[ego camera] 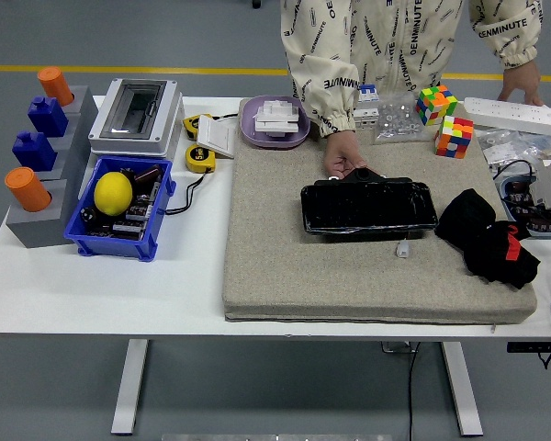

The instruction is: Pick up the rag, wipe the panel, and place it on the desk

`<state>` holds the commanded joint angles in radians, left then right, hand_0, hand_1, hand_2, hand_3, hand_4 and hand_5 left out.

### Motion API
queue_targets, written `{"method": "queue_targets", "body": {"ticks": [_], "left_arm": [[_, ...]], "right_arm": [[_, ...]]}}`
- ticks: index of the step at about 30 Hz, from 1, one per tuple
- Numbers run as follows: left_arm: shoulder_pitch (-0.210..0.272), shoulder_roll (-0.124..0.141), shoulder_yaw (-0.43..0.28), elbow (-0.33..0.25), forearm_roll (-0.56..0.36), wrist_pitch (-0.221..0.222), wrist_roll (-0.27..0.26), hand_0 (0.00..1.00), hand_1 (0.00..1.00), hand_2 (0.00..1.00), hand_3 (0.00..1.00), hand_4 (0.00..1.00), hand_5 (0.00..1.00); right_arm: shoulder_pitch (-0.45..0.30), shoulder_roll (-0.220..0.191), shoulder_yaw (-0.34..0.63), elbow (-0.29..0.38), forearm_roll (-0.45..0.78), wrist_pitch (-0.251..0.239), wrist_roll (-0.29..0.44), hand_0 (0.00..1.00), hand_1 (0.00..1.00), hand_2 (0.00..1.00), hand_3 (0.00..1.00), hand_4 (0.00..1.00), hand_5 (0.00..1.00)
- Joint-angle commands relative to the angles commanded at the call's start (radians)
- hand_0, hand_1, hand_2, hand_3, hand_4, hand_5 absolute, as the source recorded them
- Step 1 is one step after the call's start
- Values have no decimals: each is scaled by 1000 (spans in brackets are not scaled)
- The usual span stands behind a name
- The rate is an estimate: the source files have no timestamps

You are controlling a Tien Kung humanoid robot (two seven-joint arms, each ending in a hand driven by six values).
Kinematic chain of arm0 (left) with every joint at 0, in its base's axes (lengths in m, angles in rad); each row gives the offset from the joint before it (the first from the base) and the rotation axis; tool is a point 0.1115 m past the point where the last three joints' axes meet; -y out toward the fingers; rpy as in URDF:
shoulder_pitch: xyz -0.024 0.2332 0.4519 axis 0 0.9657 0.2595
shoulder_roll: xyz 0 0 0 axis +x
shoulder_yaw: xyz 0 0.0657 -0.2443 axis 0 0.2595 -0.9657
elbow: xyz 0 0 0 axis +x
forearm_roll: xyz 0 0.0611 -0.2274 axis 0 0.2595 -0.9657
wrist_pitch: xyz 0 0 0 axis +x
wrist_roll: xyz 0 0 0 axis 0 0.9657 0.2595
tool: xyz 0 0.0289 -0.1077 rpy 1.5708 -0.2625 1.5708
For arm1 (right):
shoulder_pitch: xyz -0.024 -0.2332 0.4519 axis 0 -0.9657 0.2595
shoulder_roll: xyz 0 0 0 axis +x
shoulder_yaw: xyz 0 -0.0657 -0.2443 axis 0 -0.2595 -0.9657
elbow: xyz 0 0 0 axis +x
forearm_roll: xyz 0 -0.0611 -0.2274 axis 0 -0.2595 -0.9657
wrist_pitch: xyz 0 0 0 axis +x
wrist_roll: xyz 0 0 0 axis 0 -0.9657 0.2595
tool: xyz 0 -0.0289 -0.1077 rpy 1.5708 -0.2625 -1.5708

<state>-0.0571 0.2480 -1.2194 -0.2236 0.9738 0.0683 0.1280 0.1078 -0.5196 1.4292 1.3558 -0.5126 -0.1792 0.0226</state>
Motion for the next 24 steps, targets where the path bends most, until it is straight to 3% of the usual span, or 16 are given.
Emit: {"method": "queue_targets", "body": {"ticks": [3,13,14,24], "left_arm": [[1,0,0,0,1,0,0,650,660,696,580,678,444],[-2,-1,-4,-1,3,0,0,651,660,695,581,678,444],[-2,-2,-5,0,4,0,0,651,661,696,581,678,444],[-4,-3,-8,0,5,0,0,651,661,696,581,678,445]], "right_arm": [[5,-3,-9,-10,-72,-3,4,663,627,716,640,998,597],[23,-16,-19,-22,-494,6,-3,702,648,733,682,998,587],[24,-17,-20,-19,-539,13,-9,726,663,747,734,998,617],[44,-23,-55,-30,-960,69,-70,747,688,781,761,998,647]]}}
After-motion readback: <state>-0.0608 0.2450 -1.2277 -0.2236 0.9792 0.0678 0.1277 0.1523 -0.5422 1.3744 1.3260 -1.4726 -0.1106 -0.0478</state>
